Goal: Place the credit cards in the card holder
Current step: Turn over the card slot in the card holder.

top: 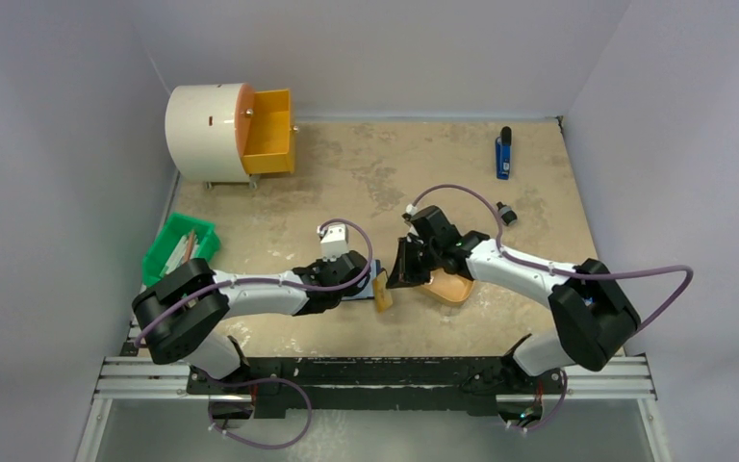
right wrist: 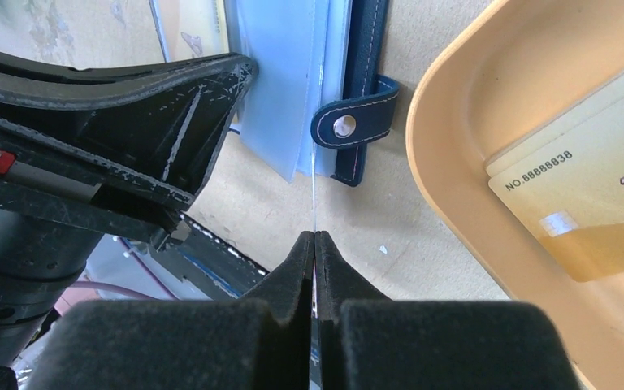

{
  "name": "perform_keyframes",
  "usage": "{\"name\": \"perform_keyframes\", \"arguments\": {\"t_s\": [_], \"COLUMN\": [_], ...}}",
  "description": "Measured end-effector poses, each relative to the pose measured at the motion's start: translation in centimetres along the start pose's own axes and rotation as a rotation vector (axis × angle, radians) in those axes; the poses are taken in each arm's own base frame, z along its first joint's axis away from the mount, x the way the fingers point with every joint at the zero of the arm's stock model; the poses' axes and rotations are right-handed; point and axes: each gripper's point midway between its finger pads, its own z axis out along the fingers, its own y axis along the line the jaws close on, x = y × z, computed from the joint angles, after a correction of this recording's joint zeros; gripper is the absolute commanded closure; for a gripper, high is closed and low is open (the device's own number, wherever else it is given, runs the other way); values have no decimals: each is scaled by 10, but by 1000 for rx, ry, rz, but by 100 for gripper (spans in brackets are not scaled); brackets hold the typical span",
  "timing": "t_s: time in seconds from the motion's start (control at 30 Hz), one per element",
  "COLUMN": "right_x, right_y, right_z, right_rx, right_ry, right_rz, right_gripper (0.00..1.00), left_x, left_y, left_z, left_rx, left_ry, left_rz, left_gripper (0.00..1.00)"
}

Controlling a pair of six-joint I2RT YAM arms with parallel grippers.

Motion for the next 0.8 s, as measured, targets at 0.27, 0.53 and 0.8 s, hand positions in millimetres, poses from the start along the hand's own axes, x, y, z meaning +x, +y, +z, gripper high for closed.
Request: {"name": "perform_keyframes", "arguments": {"t_s": [0.27, 0.53, 0.8], "right_x": [-6, -6, -6], "right_y": [6, 14, 30], "right_z": [4, 6, 6], "right_rx": [-20, -48, -101], "right_ry": [-8, 2, 6], "right_rz": [-9, -23, -56], "right_gripper": [100, 100, 100], "left_x": [0, 1, -7], "left_y": [2, 10, 14], "left_z": [-1, -8, -21], "left_rx": [-5, -25, -28], "left_ry": [3, 18, 16], "left_rz": [3, 19, 20], "left_gripper": [100, 100, 99]}}
